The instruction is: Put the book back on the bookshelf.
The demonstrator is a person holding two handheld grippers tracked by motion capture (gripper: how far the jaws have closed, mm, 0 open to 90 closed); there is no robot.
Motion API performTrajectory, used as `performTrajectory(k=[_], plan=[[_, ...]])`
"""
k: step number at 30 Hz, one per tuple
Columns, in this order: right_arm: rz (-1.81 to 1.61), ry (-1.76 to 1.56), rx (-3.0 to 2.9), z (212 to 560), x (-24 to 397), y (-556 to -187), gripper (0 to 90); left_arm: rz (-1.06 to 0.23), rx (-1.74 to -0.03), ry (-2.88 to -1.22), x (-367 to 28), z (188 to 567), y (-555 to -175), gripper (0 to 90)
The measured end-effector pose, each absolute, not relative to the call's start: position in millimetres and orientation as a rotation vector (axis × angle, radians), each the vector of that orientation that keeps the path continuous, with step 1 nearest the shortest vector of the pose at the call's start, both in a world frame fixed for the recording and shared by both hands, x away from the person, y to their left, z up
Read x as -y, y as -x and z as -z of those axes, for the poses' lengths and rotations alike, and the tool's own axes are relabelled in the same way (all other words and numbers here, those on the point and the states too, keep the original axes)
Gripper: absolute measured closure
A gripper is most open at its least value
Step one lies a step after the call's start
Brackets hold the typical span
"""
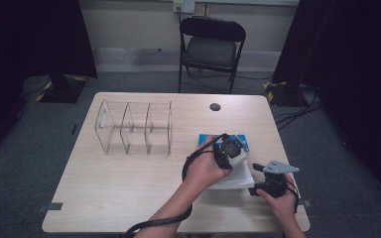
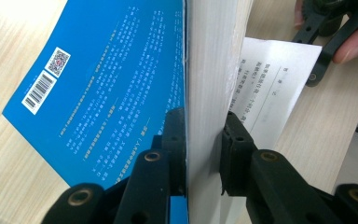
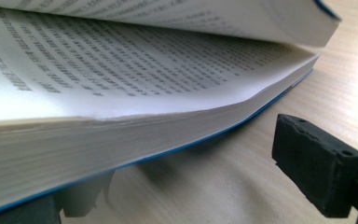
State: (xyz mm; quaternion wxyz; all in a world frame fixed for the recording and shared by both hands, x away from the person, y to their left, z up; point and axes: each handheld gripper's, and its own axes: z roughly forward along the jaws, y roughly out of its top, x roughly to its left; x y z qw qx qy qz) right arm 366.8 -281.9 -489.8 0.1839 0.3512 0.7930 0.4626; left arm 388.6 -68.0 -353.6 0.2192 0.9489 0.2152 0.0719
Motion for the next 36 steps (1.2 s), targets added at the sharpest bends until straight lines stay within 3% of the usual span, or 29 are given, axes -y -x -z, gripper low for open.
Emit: performTrajectory(k=[36], plan=[[-1.341,-0.893,-2.183,478,280,-371,14.2,-0.189,-0.533,-2.677,73,339,-377,75.1]])
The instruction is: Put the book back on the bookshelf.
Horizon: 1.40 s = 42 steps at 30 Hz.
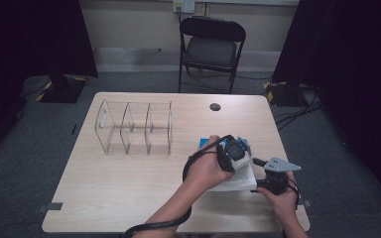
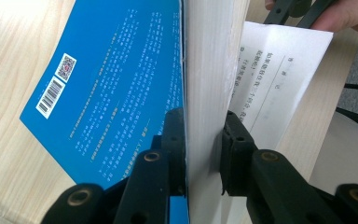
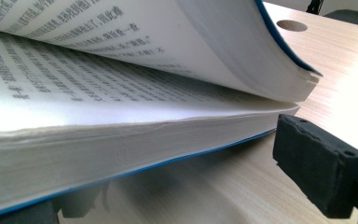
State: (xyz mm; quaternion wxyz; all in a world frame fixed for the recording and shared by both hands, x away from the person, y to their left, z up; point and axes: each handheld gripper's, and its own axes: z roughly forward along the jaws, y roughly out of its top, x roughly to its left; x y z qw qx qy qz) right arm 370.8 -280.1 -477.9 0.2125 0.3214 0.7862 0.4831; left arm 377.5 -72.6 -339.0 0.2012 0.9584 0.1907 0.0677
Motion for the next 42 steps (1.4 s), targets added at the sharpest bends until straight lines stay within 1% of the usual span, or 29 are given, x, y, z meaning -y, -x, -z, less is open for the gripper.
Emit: performTrajectory(k=[2,7,9,25,30,31,42], plan=[[-1.34,-0.886,-2.178,476,280,-371,14.2,-0.179,-0.547,-2.678,73,339,-377,75.1],[-1.325,-0.868,-2.176,474,278,-371,14.2,-0.172,-0.506,-2.707,74,340,-377,74.9],[-1.326,-0.86,-2.178,474,278,-371,14.1,-0.163,-0.518,-2.704,75,341,-377,74.8],[-1.331,-0.829,-2.171,467,276,-370,14.0,-0.177,-0.503,-2.689,68,333,-377,75.1],[-1.348,-0.816,-2.153,463,276,-369,14.0,-0.178,-0.51,-2.668,64,326,-379,75.3],[-1.354,-0.821,-2.15,462,276,-369,14.0,-0.179,-0.533,-2.648,64,325,-378,75.3],[-1.364,-0.789,-2.131,454,276,-369,14.1,-0.194,-0.522,-2.606,60,314,-382,75.5]])
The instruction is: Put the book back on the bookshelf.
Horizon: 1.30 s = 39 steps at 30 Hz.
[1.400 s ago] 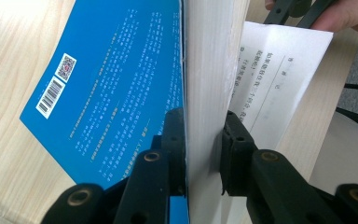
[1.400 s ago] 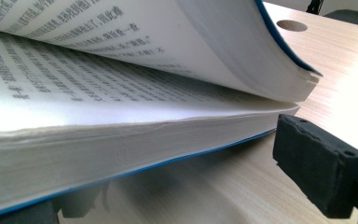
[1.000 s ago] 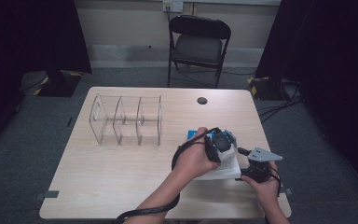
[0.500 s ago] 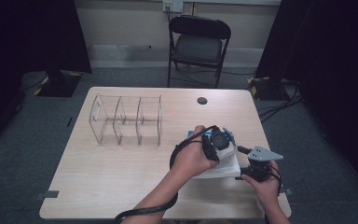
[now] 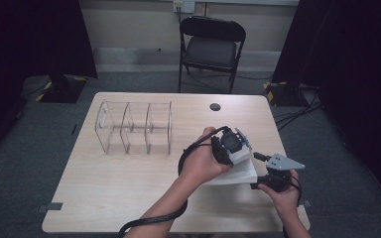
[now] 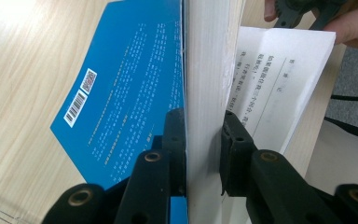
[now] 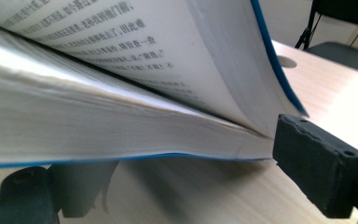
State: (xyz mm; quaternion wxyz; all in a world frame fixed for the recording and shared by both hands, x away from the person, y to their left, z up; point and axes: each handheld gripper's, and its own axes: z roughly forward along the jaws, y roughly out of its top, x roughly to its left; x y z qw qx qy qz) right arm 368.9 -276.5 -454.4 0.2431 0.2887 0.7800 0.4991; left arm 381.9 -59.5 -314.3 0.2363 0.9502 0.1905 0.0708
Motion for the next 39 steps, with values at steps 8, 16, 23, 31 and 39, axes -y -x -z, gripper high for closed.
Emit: performTrajectory(k=[8,16,23,31,39], plan=[[-1.379,-0.799,-2.12,452,279,-370,14.2,-0.212,-0.507,-2.559,57,312,-384,75.5],[-1.383,-0.769,-2.129,448,280,-369,14.1,-0.202,-0.496,-2.576,59,306,-384,75.5],[-1.364,-0.754,-2.124,444,279,-369,14.1,-0.215,-0.472,-2.598,62,304,-383,75.4],[-1.364,-0.74,-2.117,443,279,-370,14.1,-0.22,-0.447,-2.62,66,303,-384,75.1],[-1.359,-0.721,-2.127,440,281,-369,14.1,-0.232,-0.423,-2.62,67,299,-379,75.2]])
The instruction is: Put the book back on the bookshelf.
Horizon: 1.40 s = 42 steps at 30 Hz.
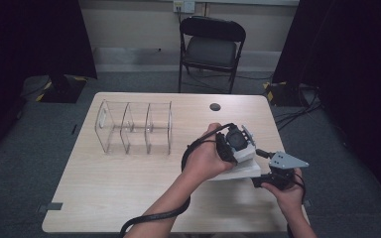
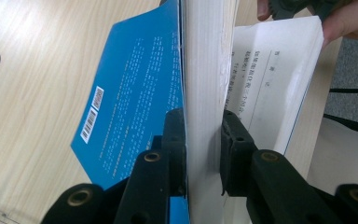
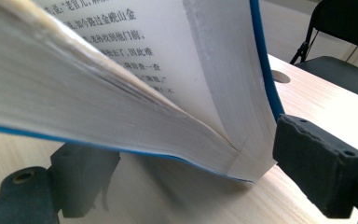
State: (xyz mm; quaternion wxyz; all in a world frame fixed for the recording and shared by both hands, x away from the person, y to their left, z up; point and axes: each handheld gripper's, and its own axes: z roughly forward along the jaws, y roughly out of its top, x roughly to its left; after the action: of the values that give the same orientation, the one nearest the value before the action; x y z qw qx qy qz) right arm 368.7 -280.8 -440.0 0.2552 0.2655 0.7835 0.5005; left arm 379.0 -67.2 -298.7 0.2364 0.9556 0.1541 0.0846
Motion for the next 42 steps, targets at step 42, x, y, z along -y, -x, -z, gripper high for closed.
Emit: performTrajectory(k=[42], plan=[[-1.402,-0.515,-2.21,415,275,-363,10.0,-0.198,-0.321,-2.625,58,275,-367,75.3]])
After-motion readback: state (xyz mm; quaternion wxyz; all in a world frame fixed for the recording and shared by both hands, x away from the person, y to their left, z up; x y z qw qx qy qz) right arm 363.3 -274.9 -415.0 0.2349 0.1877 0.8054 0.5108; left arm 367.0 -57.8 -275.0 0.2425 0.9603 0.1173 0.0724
